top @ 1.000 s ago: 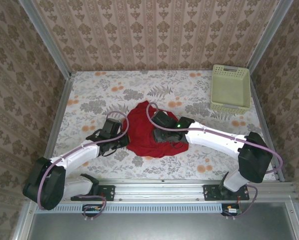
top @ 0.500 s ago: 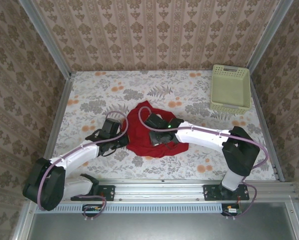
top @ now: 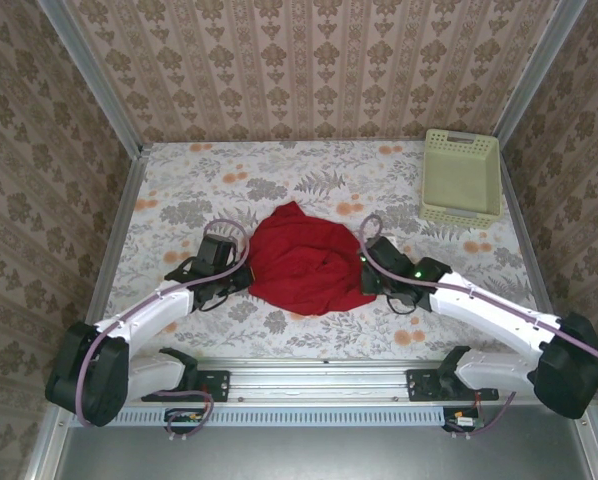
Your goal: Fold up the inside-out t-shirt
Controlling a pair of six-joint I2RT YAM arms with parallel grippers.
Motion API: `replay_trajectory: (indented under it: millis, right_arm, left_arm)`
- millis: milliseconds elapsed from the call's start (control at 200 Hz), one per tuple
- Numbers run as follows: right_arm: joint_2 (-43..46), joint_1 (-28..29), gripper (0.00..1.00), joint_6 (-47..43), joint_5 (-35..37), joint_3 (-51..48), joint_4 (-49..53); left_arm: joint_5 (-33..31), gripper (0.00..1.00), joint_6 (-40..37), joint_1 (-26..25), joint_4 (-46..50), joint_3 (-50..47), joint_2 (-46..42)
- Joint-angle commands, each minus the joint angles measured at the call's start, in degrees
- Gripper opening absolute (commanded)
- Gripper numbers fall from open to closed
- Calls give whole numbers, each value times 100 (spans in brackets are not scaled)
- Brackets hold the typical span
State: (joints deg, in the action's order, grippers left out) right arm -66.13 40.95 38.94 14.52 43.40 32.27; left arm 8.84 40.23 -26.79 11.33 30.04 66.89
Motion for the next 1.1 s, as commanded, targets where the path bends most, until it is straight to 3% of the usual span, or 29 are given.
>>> replay_trajectory:
  millis: [0, 50, 195, 380, 775, 1095]
  right_arm:
    - [76, -158, 0, 252, -376, -279, -133]
    - [-56, -153, 2, 189, -414, -159, -107]
    - [-190, 89, 38, -258, 80, 639, 540]
    - [-967, 665, 59, -846, 196, 1987, 981]
    - [-3004, 775, 60, -542, -378, 3291, 784]
    - [-3638, 551, 56, -388, -243, 3460, 600]
  left_arm:
    - [146, 0, -148, 36, 17, 100, 16]
    - [203, 0, -155, 34, -46, 89, 33]
    - [228, 0, -186, -44, -106, 91, -19]
    - [180, 0, -172, -147, -98, 81, -89]
    - [121, 0, -94, -283, -82, 60, -236]
    - [114, 0, -103, -321, -76, -20, -339]
